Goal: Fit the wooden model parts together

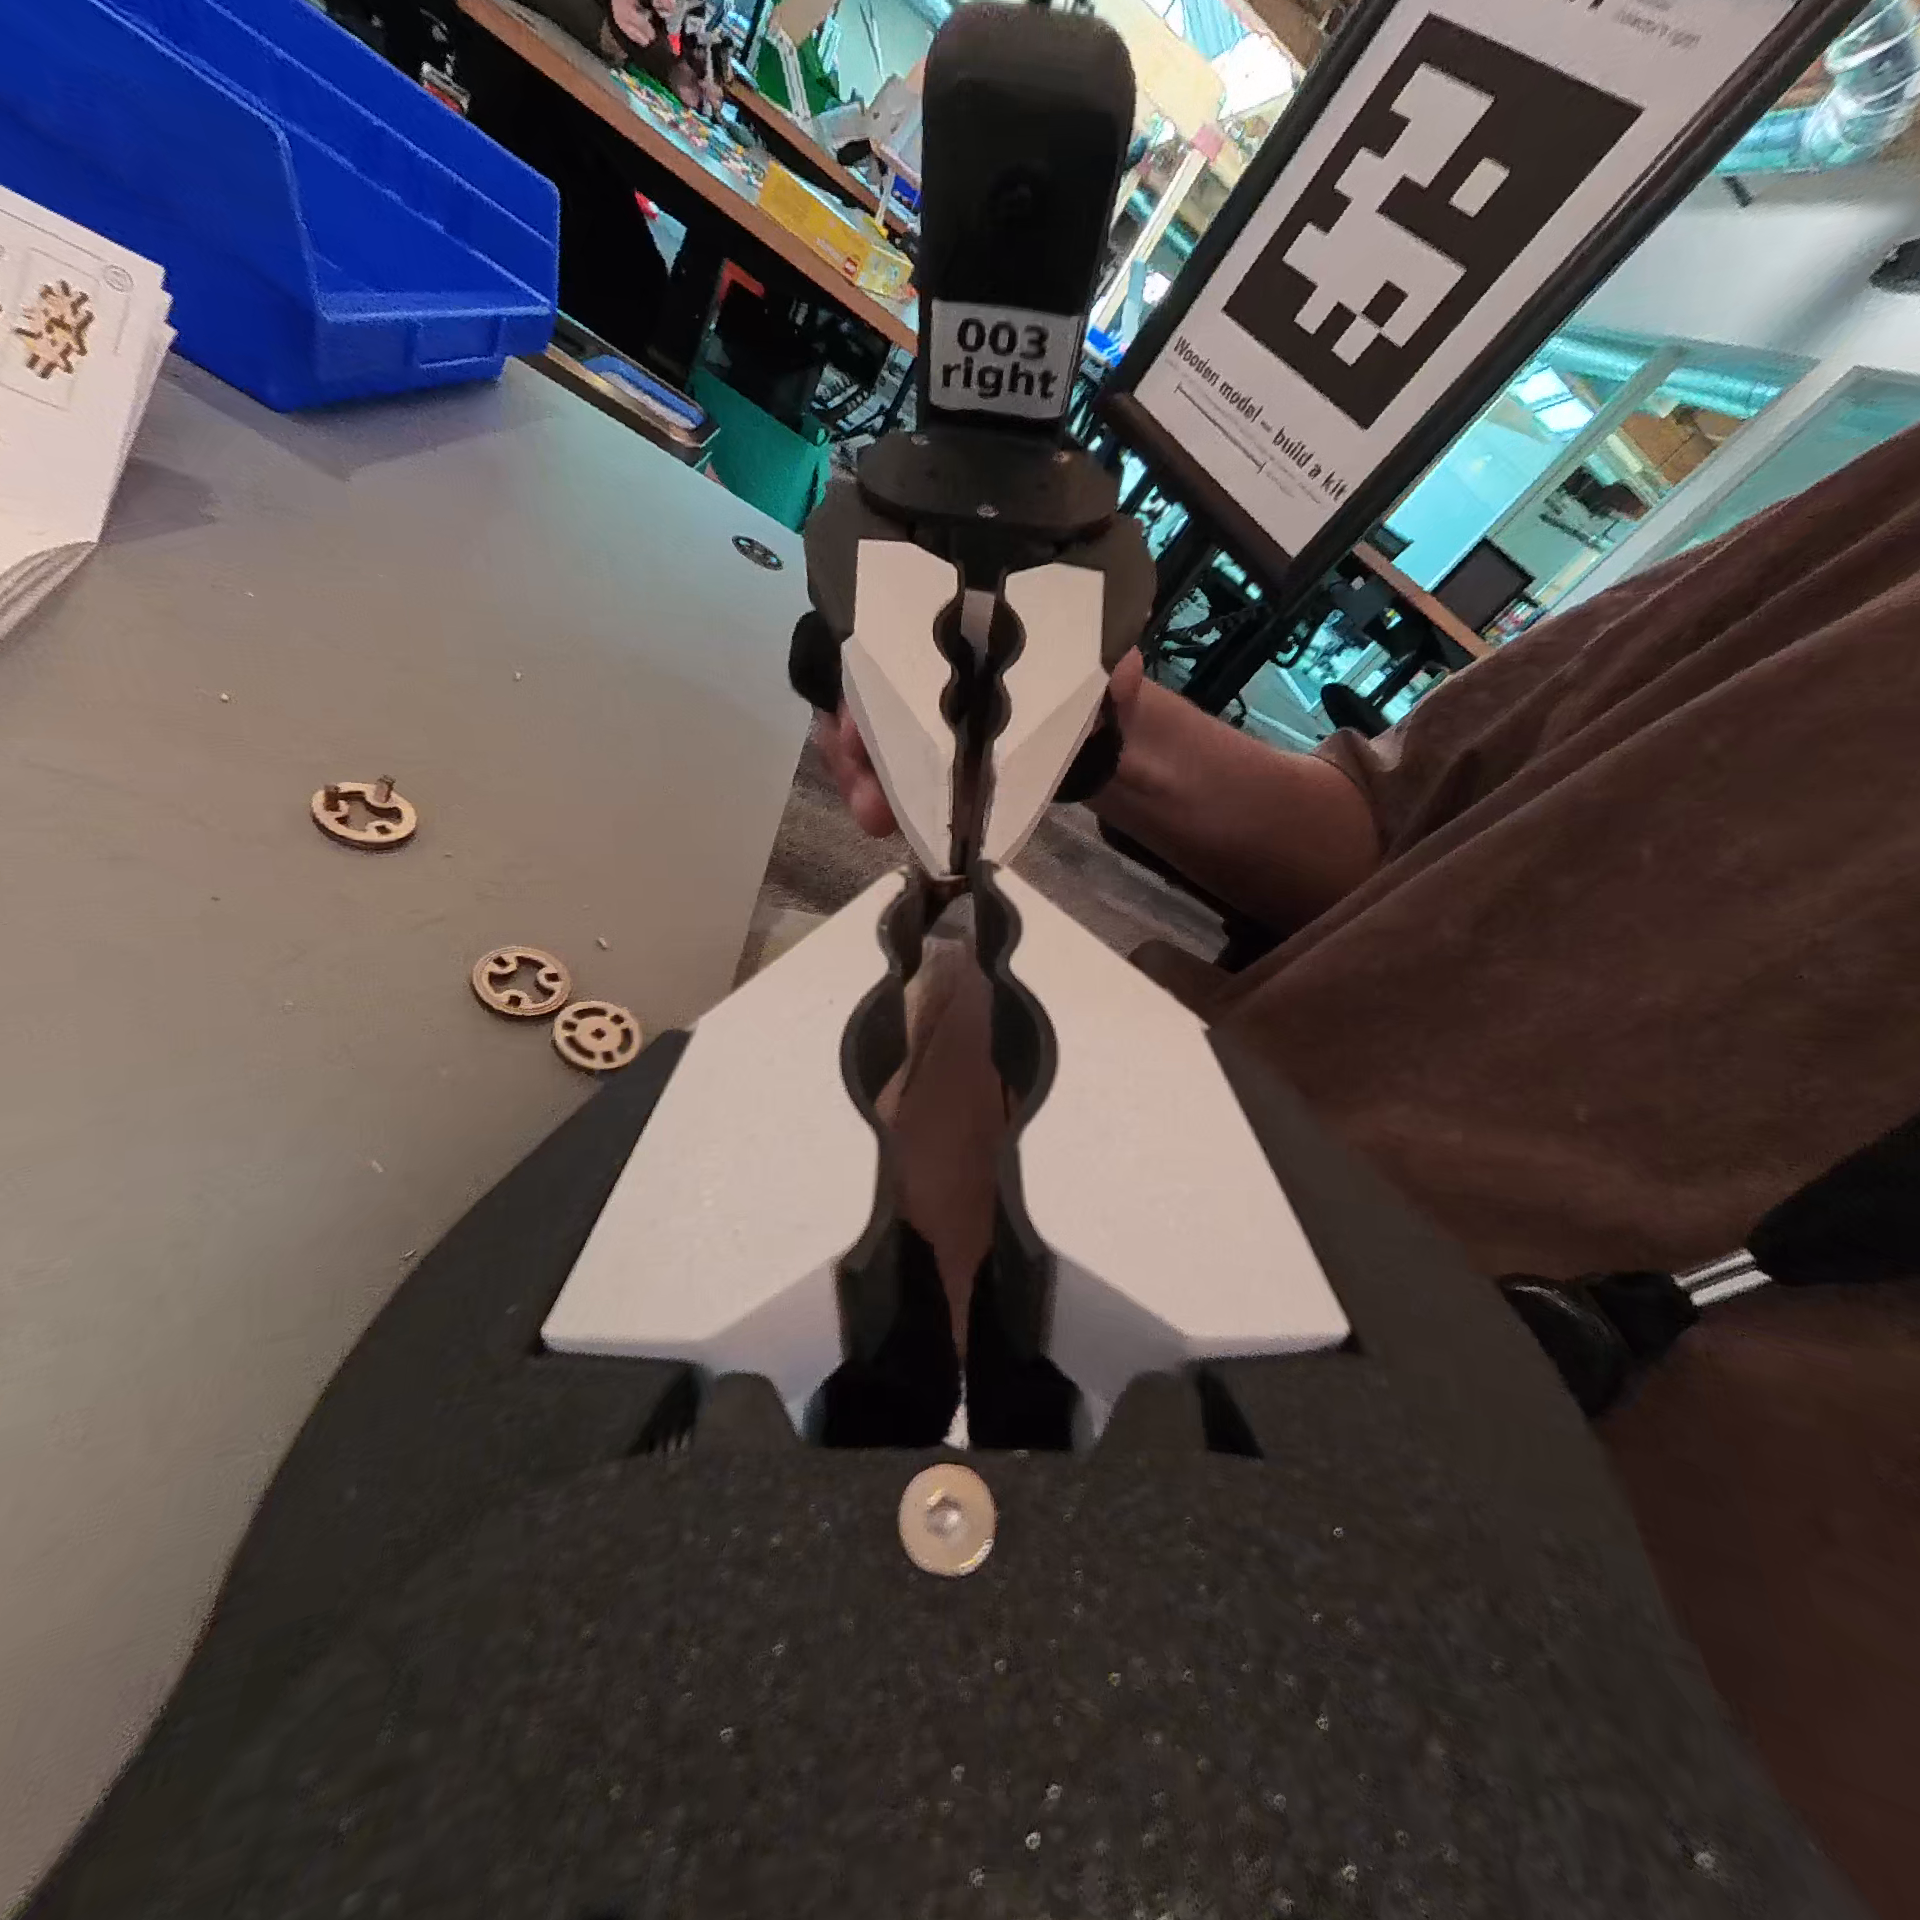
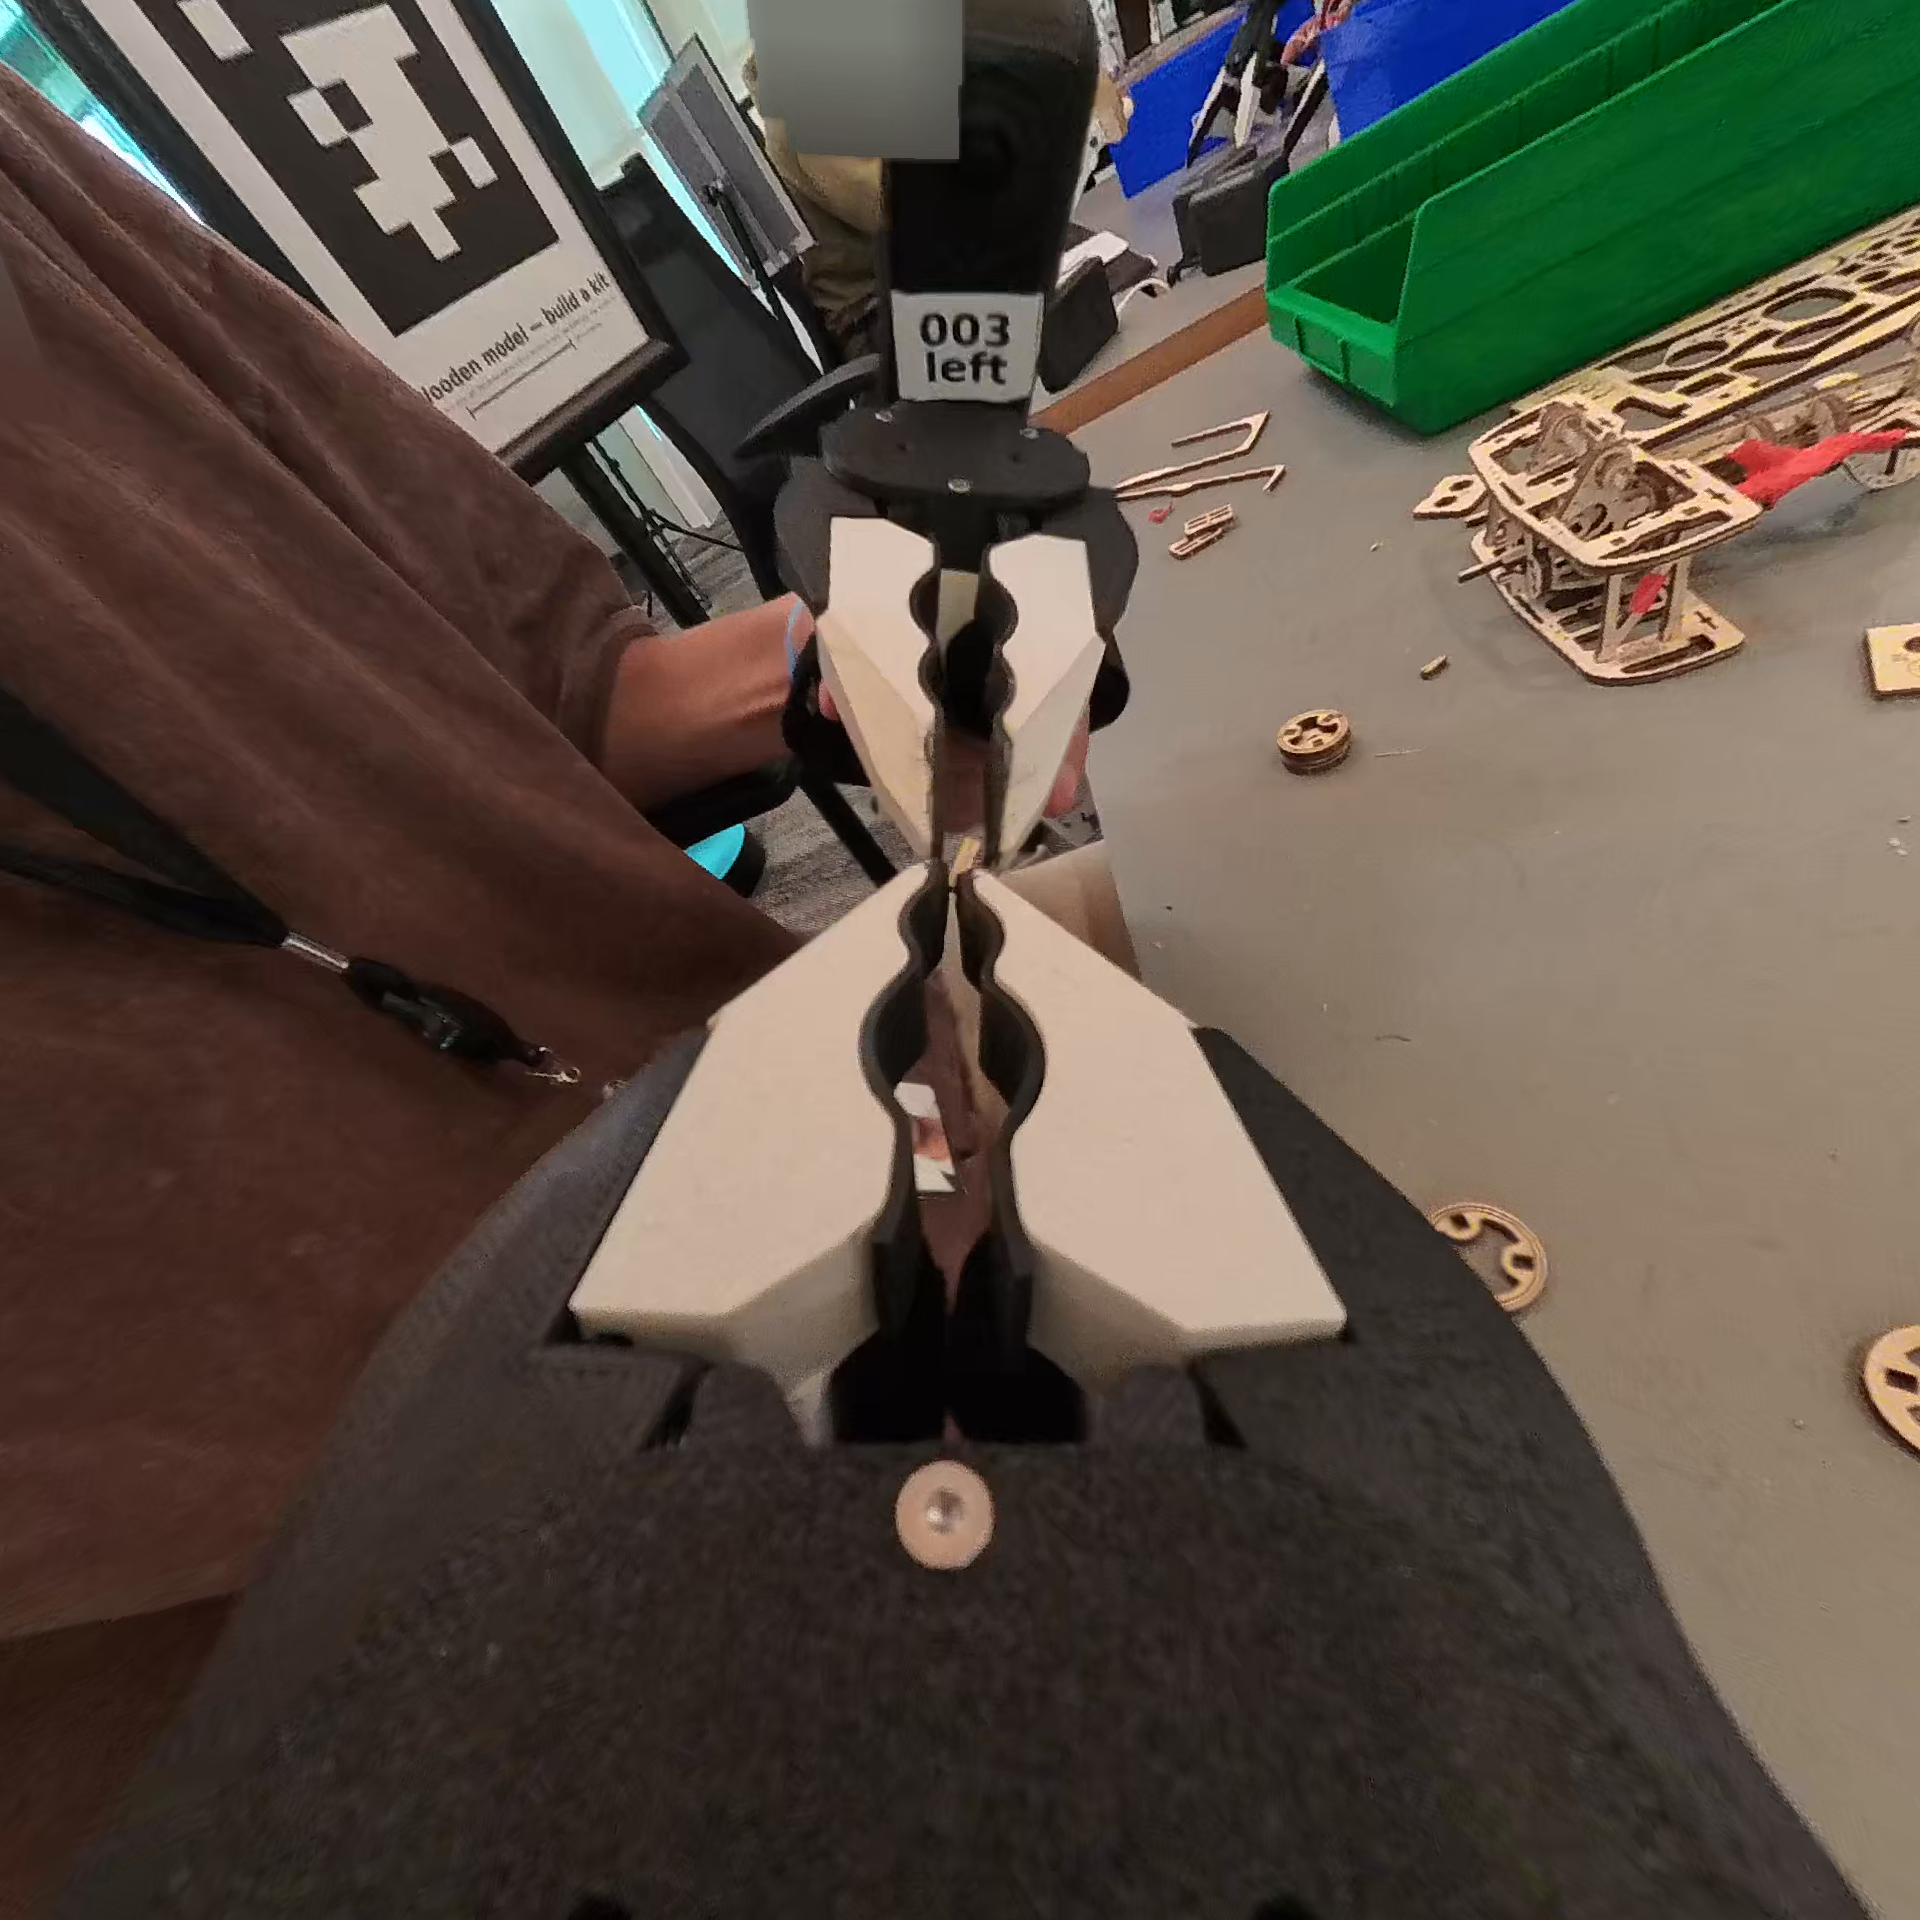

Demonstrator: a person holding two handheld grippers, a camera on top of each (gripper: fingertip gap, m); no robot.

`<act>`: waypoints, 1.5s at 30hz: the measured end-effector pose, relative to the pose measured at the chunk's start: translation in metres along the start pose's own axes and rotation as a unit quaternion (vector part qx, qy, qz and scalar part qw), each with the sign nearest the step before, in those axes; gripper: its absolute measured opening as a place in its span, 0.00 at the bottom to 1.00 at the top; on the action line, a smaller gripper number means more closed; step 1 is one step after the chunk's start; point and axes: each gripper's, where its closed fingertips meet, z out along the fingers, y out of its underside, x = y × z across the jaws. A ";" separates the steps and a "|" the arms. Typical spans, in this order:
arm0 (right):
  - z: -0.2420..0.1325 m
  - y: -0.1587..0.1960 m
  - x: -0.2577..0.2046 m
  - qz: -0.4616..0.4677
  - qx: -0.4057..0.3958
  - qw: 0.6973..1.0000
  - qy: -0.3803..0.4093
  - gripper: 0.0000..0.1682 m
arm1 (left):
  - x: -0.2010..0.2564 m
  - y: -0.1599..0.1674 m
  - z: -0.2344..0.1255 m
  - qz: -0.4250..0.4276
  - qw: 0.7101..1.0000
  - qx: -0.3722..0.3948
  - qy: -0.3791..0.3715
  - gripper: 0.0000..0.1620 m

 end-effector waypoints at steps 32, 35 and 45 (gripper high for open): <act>-0.023 -0.024 0.008 -0.319 0.030 0.919 0.231 0.00 | -0.007 -0.027 0.002 -0.374 0.897 0.148 0.183 0.00; -0.019 -0.023 0.008 -0.316 0.030 0.922 0.223 0.03 | -0.005 -0.028 0.003 -0.378 0.894 0.149 0.190 0.00; -0.014 -0.018 0.009 -0.320 0.016 0.920 0.224 0.01 | -0.003 -0.025 0.007 -0.377 0.896 0.141 0.186 0.00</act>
